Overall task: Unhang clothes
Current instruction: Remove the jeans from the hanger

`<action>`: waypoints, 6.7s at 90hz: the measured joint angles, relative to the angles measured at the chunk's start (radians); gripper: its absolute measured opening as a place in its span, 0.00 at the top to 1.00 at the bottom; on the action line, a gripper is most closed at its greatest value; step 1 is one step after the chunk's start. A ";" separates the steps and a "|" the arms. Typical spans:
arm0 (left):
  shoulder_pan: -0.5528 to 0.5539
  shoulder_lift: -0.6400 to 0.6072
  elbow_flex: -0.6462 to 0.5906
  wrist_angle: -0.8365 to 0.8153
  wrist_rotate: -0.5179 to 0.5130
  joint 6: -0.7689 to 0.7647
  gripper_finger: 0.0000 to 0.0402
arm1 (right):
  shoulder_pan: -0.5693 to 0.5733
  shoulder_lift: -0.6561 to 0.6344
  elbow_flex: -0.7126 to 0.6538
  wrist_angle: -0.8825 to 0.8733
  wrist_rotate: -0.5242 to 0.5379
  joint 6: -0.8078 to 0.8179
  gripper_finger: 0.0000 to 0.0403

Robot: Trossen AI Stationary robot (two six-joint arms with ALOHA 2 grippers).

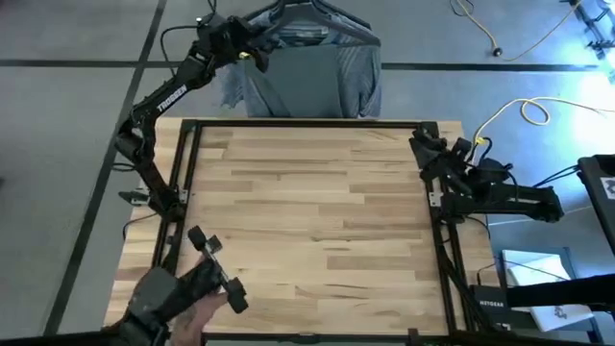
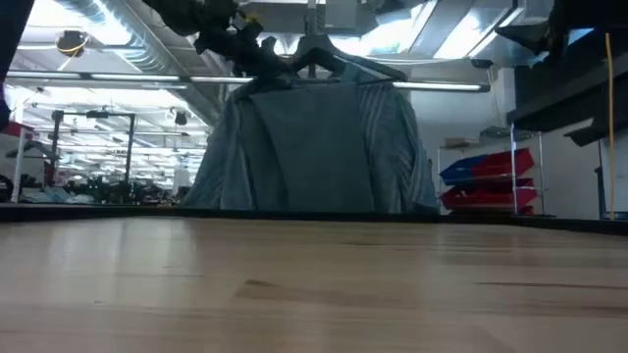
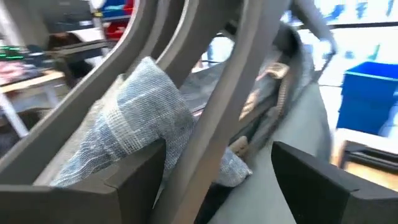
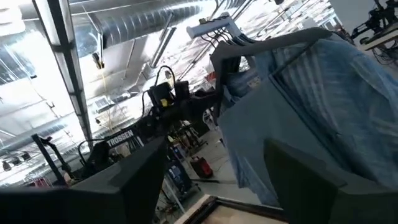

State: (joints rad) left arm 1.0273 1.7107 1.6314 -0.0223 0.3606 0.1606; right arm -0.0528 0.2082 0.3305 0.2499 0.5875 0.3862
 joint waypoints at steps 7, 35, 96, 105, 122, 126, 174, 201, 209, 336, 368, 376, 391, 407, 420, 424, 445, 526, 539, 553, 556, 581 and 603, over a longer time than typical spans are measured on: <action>0.008 0.000 0.000 -0.015 0.044 -0.031 0.35 | 0.000 0.000 0.000 -0.021 0.009 0.002 0.38; 0.015 0.000 -0.001 -0.032 0.151 -0.067 0.65 | 0.000 0.000 0.000 -0.020 0.049 0.028 0.38; 0.002 -0.021 0.000 0.014 0.149 -0.094 0.94 | 0.000 0.000 0.000 -0.056 0.057 0.028 0.38; 0.010 -0.042 0.028 -0.019 0.149 -0.085 0.94 | 0.000 0.000 0.000 -0.072 0.057 0.029 0.38; 0.009 -0.103 0.058 -0.118 0.134 -0.039 0.94 | 0.000 0.000 0.000 -0.061 0.057 0.012 0.38; 0.009 -0.127 0.060 -0.162 0.120 -0.026 0.94 | 0.000 0.000 0.000 -0.039 0.060 -0.015 0.38; -0.007 -0.272 0.067 -0.341 0.184 -0.012 0.94 | 0.000 0.096 0.000 0.105 0.078 -0.175 0.38; -0.116 -0.361 0.066 -0.307 0.174 -0.058 0.94 | 0.000 0.266 0.127 0.158 -0.027 -0.395 0.38; -0.177 -0.401 0.068 -0.284 0.158 -0.044 0.94 | 0.000 0.327 0.184 0.093 -0.033 -0.430 0.38; -0.453 -0.577 0.227 -0.591 0.184 -0.010 0.94 | 0.045 1.023 0.628 0.058 -0.464 -0.419 0.38; -0.454 -0.566 0.227 -0.595 0.171 -0.022 0.94 | 0.044 0.997 0.629 0.048 -0.446 -0.445 0.26; -0.454 -0.566 0.227 -0.598 0.171 -0.022 0.94 | 0.044 0.990 0.629 0.018 -0.448 -0.444 0.25; -0.454 -0.565 0.227 -0.599 0.170 -0.022 0.94 | 0.046 0.913 0.629 -0.024 -0.282 -0.444 0.25; -0.454 -0.565 0.227 -0.606 0.170 -0.023 0.94 | 0.045 0.836 0.629 -0.198 -0.284 -0.392 0.26; -0.454 -0.565 0.227 -0.616 0.170 -0.015 0.94 | 0.046 0.842 0.629 -0.189 -0.358 -0.360 0.26; -0.454 -0.565 0.227 -0.622 0.170 -0.014 0.94 | 0.046 0.853 0.629 -0.191 -0.361 -0.360 0.26; -0.453 -0.565 0.227 -0.634 0.187 -0.021 0.94 | 0.046 0.910 0.629 -0.135 -0.358 -0.360 0.26; -0.453 -0.565 0.227 -0.653 0.190 -0.004 0.94 | -0.072 1.165 0.628 0.277 -0.571 -0.211 0.43; -0.453 -0.565 0.227 -0.658 0.190 -0.007 0.94 | -0.097 1.165 0.628 0.275 -0.571 -0.217 0.73; -0.453 -0.565 0.227 -0.693 0.189 0.000 0.94 | -0.127 1.165 0.628 0.263 -0.542 -0.224 0.97; -0.453 -0.566 0.227 -0.703 0.183 0.004 0.94 | -0.134 1.165 0.628 0.253 -0.535 -0.214 0.96; -0.470 -0.563 0.206 -0.754 0.171 0.000 0.94 | -0.228 1.164 0.624 0.124 -0.537 -0.135 1.00; -0.505 -0.563 0.206 -0.845 0.132 0.037 0.94 | -0.349 1.164 0.581 0.116 -0.537 -0.047 1.00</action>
State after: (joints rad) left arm 0.5218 1.1477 1.8374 -0.8674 0.4928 0.1972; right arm -0.4023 1.3720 0.9113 0.3660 0.0509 0.3392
